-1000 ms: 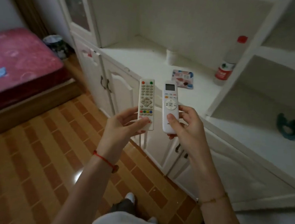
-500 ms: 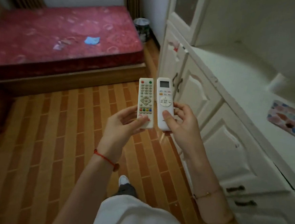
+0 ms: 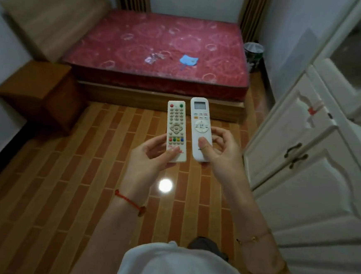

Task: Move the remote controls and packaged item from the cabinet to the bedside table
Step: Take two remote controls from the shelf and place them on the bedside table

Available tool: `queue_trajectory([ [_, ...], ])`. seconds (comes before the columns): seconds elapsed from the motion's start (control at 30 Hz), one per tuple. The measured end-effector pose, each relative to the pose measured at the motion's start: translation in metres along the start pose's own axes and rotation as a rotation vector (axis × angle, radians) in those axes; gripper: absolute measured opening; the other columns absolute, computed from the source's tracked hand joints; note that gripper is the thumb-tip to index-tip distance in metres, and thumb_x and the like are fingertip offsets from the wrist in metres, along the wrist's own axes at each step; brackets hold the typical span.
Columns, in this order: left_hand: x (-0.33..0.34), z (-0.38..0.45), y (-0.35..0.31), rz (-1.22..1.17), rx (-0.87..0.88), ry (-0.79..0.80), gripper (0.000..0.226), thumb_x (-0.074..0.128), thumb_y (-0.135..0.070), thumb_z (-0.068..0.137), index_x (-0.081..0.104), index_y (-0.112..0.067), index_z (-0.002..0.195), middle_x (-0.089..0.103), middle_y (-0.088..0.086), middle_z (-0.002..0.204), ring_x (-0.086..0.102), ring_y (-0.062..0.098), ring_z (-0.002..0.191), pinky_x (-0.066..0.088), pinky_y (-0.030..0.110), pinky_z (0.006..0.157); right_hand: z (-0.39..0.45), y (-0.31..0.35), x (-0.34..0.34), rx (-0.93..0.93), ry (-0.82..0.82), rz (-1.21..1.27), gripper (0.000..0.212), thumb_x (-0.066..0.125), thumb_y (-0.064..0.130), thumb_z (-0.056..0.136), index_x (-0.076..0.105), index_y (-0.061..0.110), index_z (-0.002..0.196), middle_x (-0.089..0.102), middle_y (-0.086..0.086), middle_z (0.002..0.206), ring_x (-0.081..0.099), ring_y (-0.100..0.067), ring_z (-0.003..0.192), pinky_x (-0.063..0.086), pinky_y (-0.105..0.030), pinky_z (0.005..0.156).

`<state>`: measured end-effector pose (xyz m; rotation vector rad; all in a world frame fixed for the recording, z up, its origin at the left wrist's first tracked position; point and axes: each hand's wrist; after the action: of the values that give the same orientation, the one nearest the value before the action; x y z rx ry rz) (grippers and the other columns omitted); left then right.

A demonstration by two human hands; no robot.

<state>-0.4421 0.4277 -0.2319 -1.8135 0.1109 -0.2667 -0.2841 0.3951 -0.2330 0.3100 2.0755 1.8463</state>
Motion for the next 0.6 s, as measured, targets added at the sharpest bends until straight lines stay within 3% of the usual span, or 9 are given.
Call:
queue_trajectory([
  [0.17,-0.026,0.045,-0.005,-0.025,-0.017,-0.116,0.037,0.072,-0.011,0.083,0.063,-0.02,0.118,0.076,-0.004,0.101,0.074,0.011,0.094,0.06,0.024,0.073,0.062,0.0,0.041,0.015,0.147,0.004,0.036,0.063,0.021,0.092,0.05,0.017,0.125,0.065,0.007,0.109,0.072,-0.006,0.082,0.054,-0.018,0.054],
  [0.33,-0.048,0.111,-0.014,-0.068,-0.027,-0.22,0.035,0.07,-0.008,0.084,0.063,-0.019,0.116,0.076,-0.001,0.102,0.074,0.013,0.094,0.06,0.023,0.073,0.138,-0.001,0.084,0.015,0.257,0.006,0.031,0.063,0.02,0.092,0.05,0.02,0.12,0.066,0.01,0.101,0.072,-0.007,0.081,0.056,-0.021,0.055],
  [0.6,-0.077,0.252,-0.061,-0.112,0.02,-0.384,0.04,0.07,-0.006,0.084,0.062,-0.016,0.122,0.076,0.0,0.105,0.074,0.011,0.093,0.06,0.023,0.073,0.299,0.027,0.15,-0.017,0.418,-0.013,0.031,0.063,0.023,0.092,0.052,0.019,0.121,0.066,0.006,0.109,0.073,-0.009,0.082,0.059,-0.026,0.06],
])
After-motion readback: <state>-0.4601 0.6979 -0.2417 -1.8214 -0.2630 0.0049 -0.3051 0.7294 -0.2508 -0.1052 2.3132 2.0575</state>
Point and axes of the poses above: each hand's wrist, its own z-axis towards the middle knuckle, its own x-axis out of the palm, y = z × x
